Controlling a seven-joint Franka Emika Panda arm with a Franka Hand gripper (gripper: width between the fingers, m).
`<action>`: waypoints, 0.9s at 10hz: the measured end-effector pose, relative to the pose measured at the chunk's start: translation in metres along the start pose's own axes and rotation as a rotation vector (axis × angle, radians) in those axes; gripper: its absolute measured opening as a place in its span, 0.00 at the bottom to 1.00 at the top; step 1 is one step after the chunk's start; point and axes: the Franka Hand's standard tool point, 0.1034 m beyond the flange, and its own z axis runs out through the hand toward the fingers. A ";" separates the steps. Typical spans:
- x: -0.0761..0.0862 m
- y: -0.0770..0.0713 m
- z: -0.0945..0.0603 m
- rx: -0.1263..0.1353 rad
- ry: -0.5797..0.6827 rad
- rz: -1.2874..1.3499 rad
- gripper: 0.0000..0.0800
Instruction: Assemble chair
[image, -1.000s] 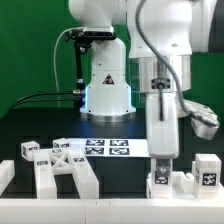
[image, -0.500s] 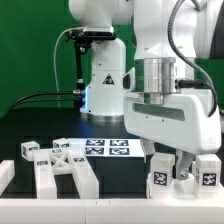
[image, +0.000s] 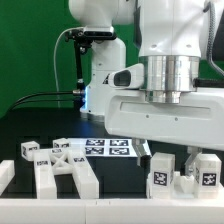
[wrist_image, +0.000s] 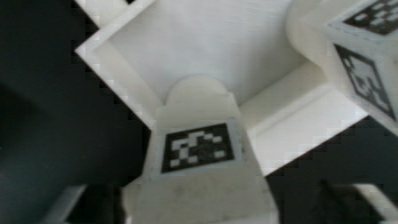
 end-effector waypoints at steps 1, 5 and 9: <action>0.000 0.000 0.000 0.000 0.000 0.015 0.50; -0.002 0.003 0.001 -0.008 -0.011 0.454 0.36; -0.003 0.003 0.001 0.018 -0.063 1.047 0.36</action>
Offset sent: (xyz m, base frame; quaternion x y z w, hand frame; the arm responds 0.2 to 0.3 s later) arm 0.0000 0.0000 0.0000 0.0000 0.0000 0.1938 0.9810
